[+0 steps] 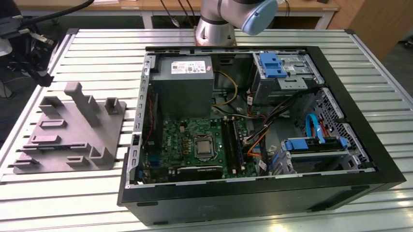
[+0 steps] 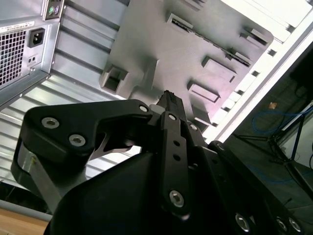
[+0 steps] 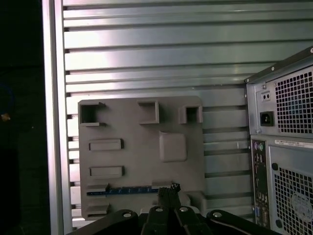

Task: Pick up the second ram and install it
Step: 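Reach for the second ram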

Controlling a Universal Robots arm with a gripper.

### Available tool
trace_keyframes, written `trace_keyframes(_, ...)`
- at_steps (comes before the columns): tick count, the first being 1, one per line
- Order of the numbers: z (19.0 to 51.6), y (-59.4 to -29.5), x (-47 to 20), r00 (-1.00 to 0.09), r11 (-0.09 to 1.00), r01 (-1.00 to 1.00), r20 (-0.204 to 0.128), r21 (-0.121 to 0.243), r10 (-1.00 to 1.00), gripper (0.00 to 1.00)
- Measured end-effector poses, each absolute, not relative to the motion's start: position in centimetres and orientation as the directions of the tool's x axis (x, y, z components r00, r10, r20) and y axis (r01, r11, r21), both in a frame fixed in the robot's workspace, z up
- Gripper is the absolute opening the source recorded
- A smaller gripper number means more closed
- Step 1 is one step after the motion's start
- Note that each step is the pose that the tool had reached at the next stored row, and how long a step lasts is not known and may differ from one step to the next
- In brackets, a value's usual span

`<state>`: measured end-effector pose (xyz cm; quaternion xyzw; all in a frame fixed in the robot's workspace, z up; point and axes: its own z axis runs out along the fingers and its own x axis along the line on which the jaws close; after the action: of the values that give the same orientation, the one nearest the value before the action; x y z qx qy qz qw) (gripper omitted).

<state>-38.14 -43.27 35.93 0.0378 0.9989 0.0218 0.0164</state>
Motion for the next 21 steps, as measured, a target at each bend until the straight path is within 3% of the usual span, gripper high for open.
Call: trace_keyframes(21, 34.7, -43.9, -39.4, -0.997, 0.996, 0.075, -0.031, 0.045, 0.076, 0.10)
